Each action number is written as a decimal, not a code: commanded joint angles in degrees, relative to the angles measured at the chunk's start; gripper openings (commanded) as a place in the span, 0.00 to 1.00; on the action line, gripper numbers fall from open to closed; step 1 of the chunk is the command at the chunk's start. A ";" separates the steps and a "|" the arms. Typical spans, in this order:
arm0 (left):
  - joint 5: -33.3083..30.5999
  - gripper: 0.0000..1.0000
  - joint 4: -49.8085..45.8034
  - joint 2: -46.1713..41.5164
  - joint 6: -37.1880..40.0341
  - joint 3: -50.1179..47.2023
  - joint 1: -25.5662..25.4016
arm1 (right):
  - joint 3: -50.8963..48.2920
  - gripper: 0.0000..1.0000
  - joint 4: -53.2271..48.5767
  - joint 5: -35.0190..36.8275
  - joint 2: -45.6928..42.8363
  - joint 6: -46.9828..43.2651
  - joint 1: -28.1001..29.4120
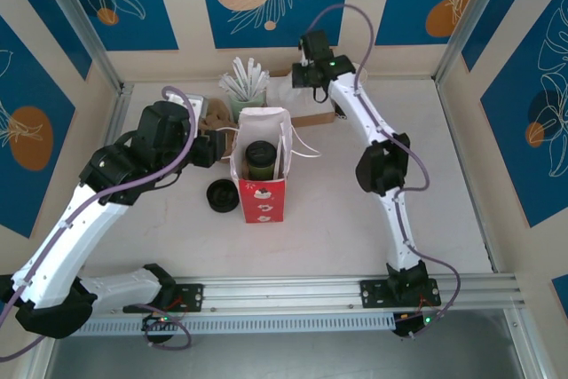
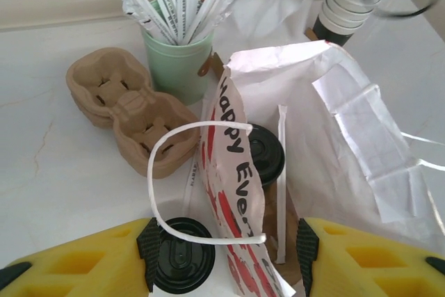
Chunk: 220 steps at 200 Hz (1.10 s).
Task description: Pack the takeout coffee
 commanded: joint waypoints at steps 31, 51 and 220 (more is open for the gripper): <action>-9.46 0.57 1.87 -1.34 -3.78 -3.54 0.69 | 1.26 0.00 -7.28 -9.43 -16.10 7.02 1.58; -11.78 0.57 3.24 -1.78 -5.14 -5.94 0.73 | -0.35 0.00 -9.60 -15.85 -21.33 11.37 1.99; -18.59 0.59 9.30 -5.66 -3.70 -14.36 3.29 | -53.82 0.00 22.82 -45.37 -52.43 48.31 11.33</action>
